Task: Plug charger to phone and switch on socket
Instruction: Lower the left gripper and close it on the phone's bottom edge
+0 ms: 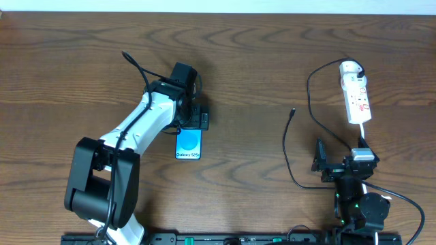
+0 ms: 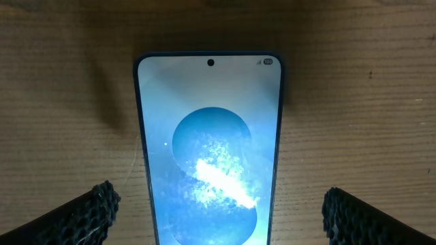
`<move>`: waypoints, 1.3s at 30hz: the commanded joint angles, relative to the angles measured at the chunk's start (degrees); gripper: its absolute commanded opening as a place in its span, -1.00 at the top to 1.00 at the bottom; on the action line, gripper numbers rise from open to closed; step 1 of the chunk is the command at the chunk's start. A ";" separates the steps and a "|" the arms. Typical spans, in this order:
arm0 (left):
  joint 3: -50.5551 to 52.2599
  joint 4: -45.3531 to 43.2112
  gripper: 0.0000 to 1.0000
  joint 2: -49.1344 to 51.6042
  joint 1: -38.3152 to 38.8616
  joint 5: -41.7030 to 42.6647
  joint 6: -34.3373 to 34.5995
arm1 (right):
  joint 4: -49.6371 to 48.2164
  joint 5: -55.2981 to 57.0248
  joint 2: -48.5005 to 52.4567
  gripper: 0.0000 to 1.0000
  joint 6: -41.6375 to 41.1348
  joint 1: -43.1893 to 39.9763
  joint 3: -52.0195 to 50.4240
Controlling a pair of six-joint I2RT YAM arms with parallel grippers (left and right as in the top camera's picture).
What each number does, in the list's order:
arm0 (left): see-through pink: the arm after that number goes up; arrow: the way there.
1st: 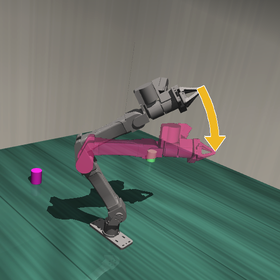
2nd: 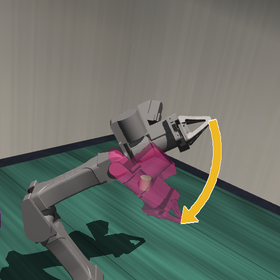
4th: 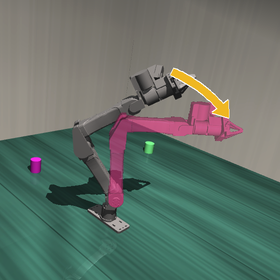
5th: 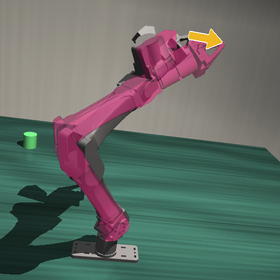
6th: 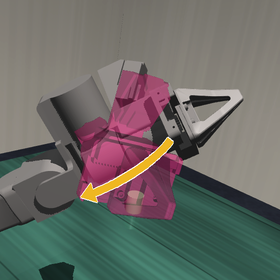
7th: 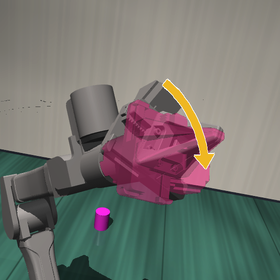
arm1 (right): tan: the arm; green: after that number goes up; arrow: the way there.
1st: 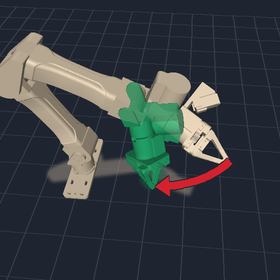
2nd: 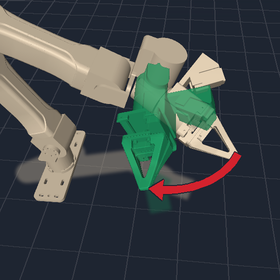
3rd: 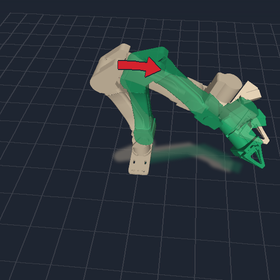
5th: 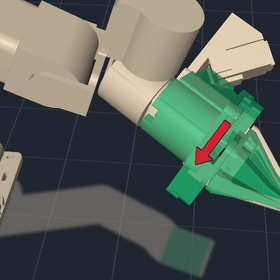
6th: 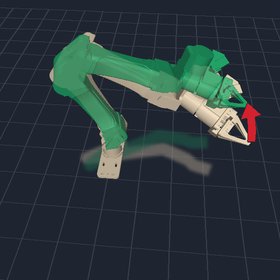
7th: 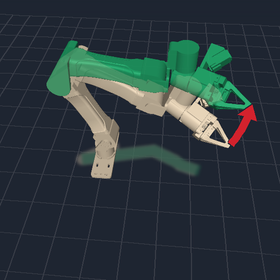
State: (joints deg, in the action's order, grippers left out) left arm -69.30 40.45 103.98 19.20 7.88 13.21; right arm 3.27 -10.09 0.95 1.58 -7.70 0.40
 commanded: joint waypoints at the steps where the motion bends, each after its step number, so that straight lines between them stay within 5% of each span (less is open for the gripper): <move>1: 0.63 0.09 -0.96 0.76 -0.09 0.48 -0.94 | 0.20 -0.37 -0.57 -0.98 0.63 -0.22 -0.11; 25: 1.88 0.24 -0.96 3.85 3.61 -10.10 3.87 | 0.20 -0.37 -0.57 -0.99 0.63 -0.22 -0.11; 39: 5.77 -2.38 -0.95 3.87 3.65 -7.02 4.42 | 0.20 -0.37 -0.57 -0.99 0.63 -0.22 -0.11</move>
State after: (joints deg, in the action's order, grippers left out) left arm -64.62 38.24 107.42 22.94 0.67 16.97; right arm 3.27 -10.09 0.95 1.58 -7.70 0.40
